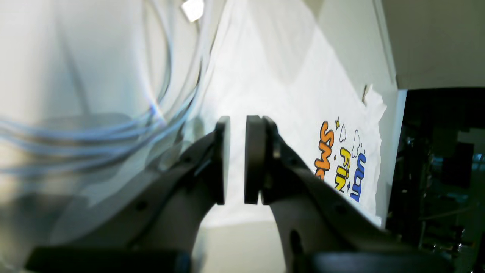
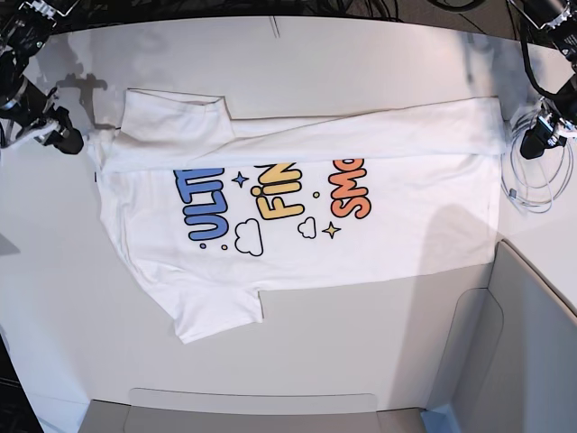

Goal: Layout the t-shirt on the table in an organized manner, then fold the t-shirt properly
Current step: 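Release the folded edge and move the right gripper toward the sleeve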

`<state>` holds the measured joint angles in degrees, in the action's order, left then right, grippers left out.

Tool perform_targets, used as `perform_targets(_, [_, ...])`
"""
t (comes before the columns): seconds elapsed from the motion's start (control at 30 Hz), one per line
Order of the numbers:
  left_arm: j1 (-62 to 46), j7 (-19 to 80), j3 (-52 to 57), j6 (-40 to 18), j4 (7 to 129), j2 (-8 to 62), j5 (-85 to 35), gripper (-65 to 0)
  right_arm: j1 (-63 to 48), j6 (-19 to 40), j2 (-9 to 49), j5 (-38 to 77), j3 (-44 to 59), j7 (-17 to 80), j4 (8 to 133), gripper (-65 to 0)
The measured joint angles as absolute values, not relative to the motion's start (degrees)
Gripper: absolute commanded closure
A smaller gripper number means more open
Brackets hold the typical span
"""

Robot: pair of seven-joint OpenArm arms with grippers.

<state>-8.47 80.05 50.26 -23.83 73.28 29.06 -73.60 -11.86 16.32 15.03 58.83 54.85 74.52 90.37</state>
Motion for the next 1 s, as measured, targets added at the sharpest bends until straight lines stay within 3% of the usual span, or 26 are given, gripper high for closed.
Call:
perform_targets(0.2, [-10.5,80.3,50.3,-23.8,73.3,28.9,-73.8,-8.6,-18.1,16.3,12.5,68.9,60.6,78.2,90.7,-11.2])
perform_targets(0.53, [-11.3,80.1,49.9,-23.9,81.6,28.6,-74.2,-8.6,-19.1,16.3,6.8,68.5,55.4,79.1,90.5,-11.2])
perform_targets(1.0, [-13.3,80.5,50.0,-23.8,81.5,28.1,-74.0,-8.6,-16.4,16.3,3.3,59.2,52.9,78.4,90.5,-11.1])
